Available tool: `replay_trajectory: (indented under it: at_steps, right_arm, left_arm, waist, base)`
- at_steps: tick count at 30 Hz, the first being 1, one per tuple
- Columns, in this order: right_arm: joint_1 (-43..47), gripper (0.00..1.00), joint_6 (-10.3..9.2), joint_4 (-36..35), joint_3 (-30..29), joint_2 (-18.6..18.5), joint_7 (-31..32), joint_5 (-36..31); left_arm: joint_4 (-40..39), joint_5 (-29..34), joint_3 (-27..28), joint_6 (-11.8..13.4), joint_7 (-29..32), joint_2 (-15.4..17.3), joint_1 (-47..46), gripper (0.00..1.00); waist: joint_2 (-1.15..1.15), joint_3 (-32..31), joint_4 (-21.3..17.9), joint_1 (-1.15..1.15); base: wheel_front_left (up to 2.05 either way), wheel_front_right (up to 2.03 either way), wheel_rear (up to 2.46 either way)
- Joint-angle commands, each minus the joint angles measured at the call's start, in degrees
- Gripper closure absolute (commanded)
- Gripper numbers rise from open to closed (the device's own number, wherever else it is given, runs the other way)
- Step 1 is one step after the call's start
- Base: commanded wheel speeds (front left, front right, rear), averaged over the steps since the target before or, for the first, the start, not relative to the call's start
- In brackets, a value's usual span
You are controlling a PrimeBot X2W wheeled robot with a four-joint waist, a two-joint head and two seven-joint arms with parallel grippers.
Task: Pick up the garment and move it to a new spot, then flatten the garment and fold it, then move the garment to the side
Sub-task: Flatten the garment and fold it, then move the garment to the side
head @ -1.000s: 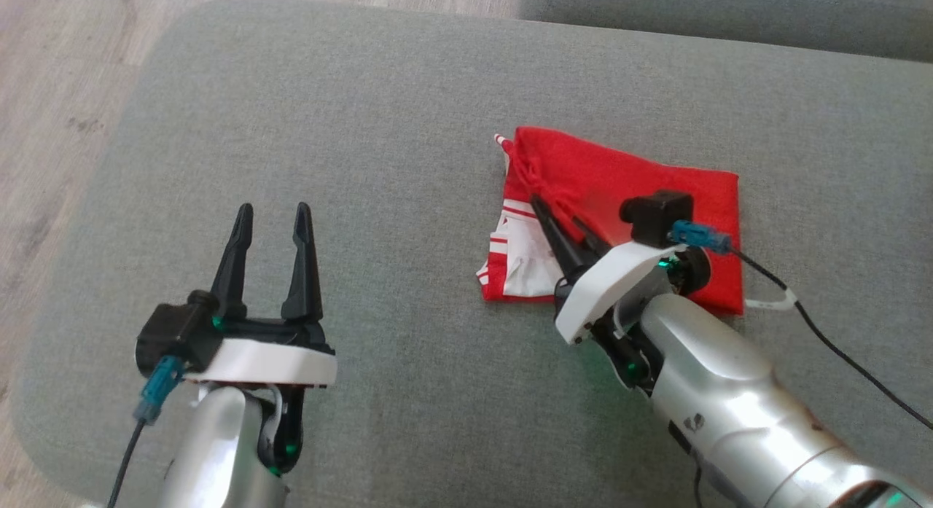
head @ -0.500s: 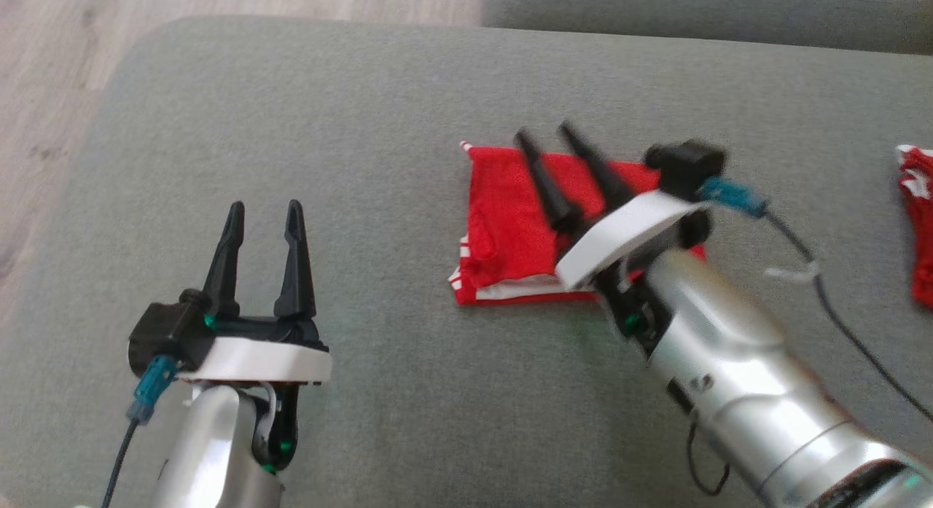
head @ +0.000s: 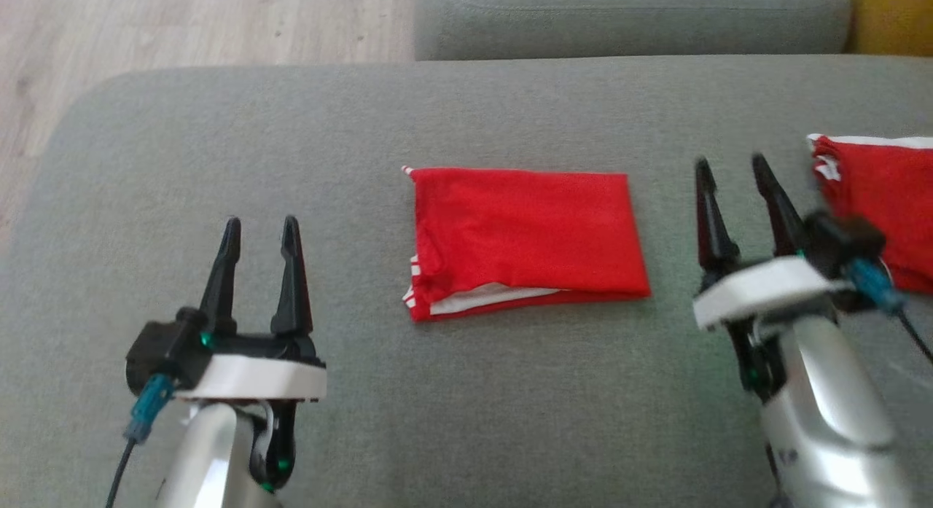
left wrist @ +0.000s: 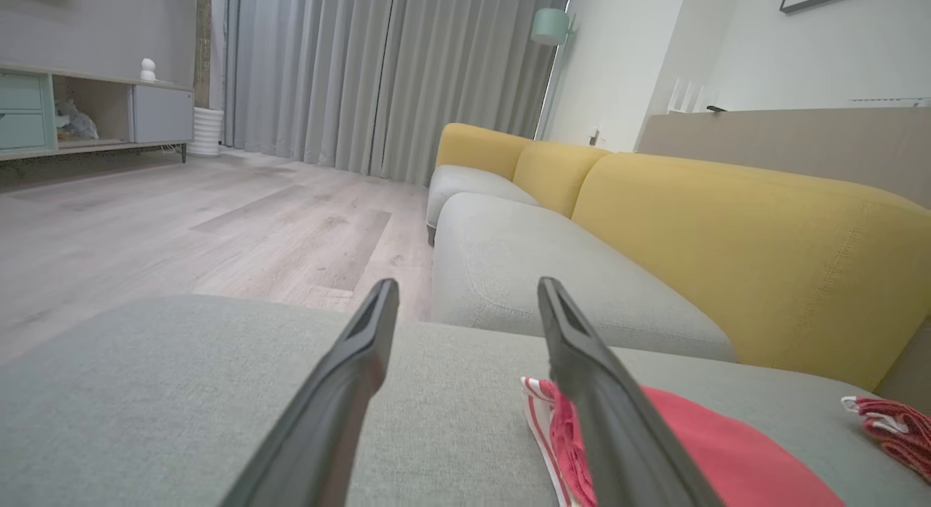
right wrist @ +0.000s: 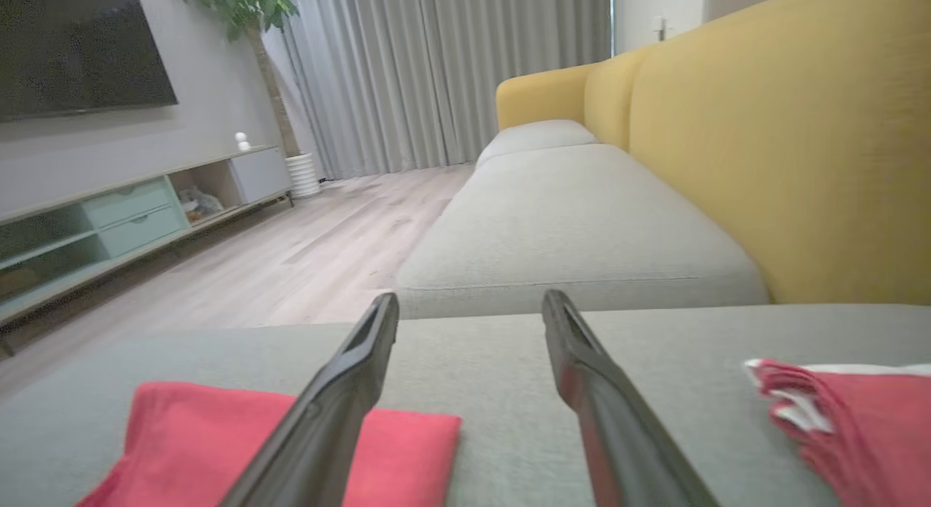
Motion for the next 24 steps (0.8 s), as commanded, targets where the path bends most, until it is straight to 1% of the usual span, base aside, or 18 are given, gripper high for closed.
replay_trajectory:
  at_steps: [1,8,11,15,19,24]
  right_arm:
    - [0.9,0.00,-0.04,-4.1,-0.4,0.8,-0.6,-2.1]
    - [8.7,0.00,-0.04,-10.6,-3.5,1.6,-0.6,-4.7]
    - [11.1,0.00,-0.04,-12.3,-3.3,1.7,-0.6,-1.3]
    - [12.5,0.00,-0.04,-13.3,-2.9,1.7,-0.6,0.2]
    - [12.9,0.00,-0.04,-13.7,-2.0,1.7,-0.6,-0.1]
    - [12.7,0.00,-0.04,-14.0,-2.3,1.7,-0.6,-0.2]
  left_arm:
    - [-1.9,-0.1,2.2,0.3,-0.5,0.5,-0.4,0.00]
    - [-1.8,-0.4,2.6,0.4,-0.5,0.5,1.8,0.00]
    - [-1.6,-1.3,3.2,0.7,-0.5,0.5,2.4,0.00]
    - [-1.5,-1.6,3.6,1.0,-0.5,0.5,2.7,0.00]
    - [-1.6,-1.2,3.3,0.8,-0.5,0.5,2.7,0.00]
    - [-1.8,-1.2,2.6,0.8,-0.5,0.5,2.2,0.00]
  waist:
    - [0.00,-0.7,-1.2,0.00]
    - [0.00,-1.3,-3.2,0.00]
    - [0.00,-1.3,-3.8,0.00]
    - [0.00,-1.3,-4.2,0.00]
    - [0.00,-1.2,-4.4,0.00]
    - [0.00,-0.6,-4.0,0.00]
  base:
    - [0.00,0.00,0.00]
    - [0.00,0.00,0.00]
    - [0.00,0.00,0.00]
    - [0.00,0.00,0.00]
    - [0.00,0.00,0.00]
    - [0.00,0.00,0.00]
